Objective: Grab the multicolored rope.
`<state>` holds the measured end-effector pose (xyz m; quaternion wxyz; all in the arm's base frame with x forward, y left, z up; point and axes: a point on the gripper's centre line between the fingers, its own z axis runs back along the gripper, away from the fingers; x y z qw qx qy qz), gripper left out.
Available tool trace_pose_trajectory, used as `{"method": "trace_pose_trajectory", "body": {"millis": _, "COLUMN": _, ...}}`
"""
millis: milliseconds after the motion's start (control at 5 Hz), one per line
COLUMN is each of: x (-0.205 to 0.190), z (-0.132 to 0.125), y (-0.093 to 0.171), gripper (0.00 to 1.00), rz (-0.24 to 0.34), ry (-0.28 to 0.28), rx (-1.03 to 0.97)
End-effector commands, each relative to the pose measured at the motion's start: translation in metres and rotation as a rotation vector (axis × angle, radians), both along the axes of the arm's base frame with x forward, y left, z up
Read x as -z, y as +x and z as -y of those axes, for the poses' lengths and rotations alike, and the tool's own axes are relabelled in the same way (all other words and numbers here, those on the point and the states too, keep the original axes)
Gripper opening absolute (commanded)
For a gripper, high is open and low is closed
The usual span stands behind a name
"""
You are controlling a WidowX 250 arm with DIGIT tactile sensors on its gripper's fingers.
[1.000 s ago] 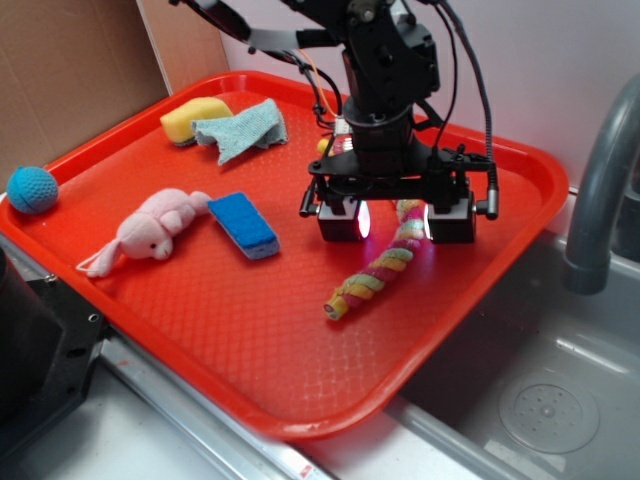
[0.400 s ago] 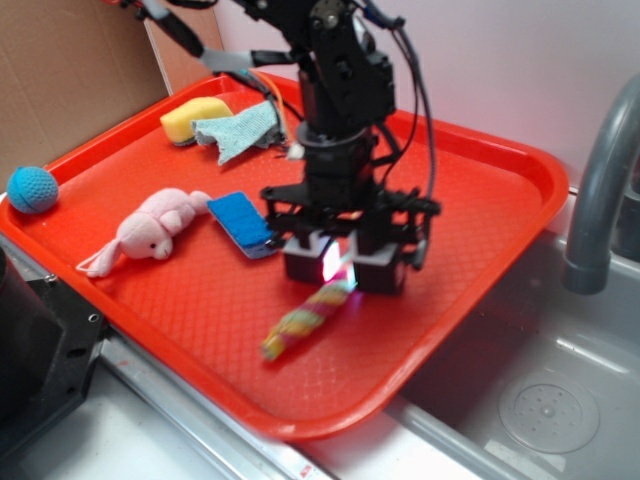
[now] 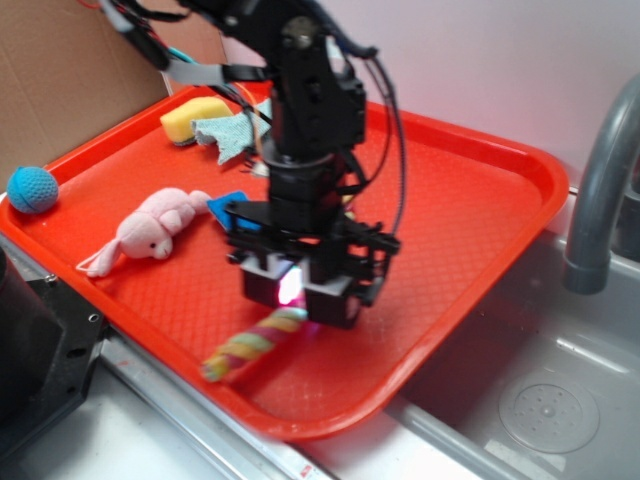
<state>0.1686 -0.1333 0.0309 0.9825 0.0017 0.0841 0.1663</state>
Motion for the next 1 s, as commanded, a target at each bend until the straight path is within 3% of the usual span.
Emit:
{"method": "trace_pose_trajectory", "body": {"millis": 0, "x": -0.120, "z": -0.076, "y": 0.097, "gripper": 0.00, "rz": 0.282, "ry": 0.071, "rx": 0.053}}
{"method": "trace_pose_trajectory", "body": {"millis": 200, "x": -0.173, "z": -0.091, "y": 0.103, "gripper": 0.00, "rz": 0.316, "ry": 0.105, "rx": 0.049}}
{"method": "trace_pose_trajectory", "body": {"millis": 400, "x": -0.188, "z": -0.102, "y": 0.090, "gripper": 0.00, "rz": 0.369, "ry": 0.079, "rx": 0.007}}
{"method": "trace_pose_trajectory", "body": {"millis": 800, "x": -0.186, "z": -0.097, "y": 0.075, "gripper": 0.00, "rz": 0.354, "ry": 0.091, "rx": 0.011}}
